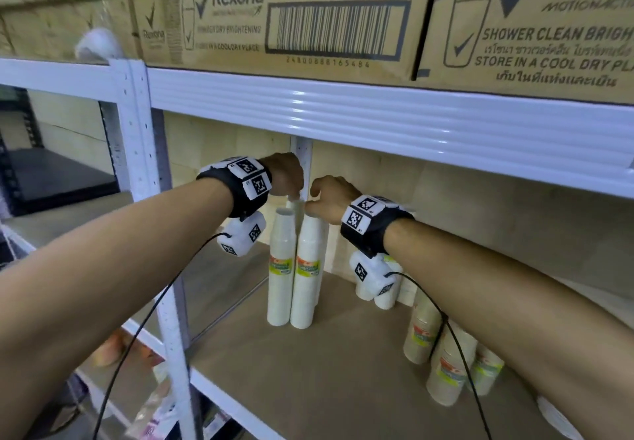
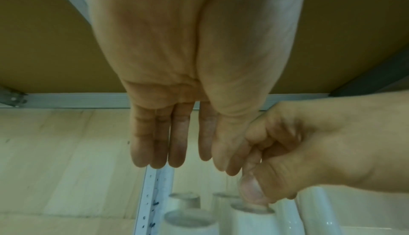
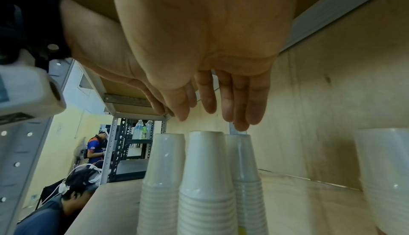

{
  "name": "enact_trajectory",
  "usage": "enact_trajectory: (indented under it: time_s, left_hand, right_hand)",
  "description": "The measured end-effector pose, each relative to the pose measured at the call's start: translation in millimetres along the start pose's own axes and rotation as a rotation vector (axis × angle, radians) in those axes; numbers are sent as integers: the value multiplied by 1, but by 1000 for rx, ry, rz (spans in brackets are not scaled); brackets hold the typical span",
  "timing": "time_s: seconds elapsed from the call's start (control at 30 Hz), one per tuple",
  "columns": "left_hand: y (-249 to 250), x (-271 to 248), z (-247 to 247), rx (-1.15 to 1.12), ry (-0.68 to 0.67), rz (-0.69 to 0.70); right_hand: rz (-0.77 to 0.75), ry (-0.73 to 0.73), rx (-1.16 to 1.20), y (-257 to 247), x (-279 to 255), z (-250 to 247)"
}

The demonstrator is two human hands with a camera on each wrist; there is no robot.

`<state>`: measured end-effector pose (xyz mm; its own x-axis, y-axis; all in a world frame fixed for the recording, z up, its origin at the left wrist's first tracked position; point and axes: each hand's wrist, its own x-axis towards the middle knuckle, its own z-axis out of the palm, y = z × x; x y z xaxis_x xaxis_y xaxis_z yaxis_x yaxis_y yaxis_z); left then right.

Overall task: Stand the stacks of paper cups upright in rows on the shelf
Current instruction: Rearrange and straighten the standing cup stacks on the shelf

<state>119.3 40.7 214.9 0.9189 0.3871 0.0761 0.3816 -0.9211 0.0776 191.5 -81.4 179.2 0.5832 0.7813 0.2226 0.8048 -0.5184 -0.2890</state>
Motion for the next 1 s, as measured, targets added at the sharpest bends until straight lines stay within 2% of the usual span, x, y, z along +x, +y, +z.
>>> enact_trajectory:
  time_s: [0.3,0.53,1.0]
  left_hand:
    - [-13,-10,30,-52,-49,18]
    - [-15,-3,44,-118,-62,28]
    - [-14,-3,37,-111,-109,86]
  right_hand:
    - [23,-124,-87,-9,8,20]
    - [10,-124,-51,-8,8,22]
    - [26,-112,-35,-4,2,17]
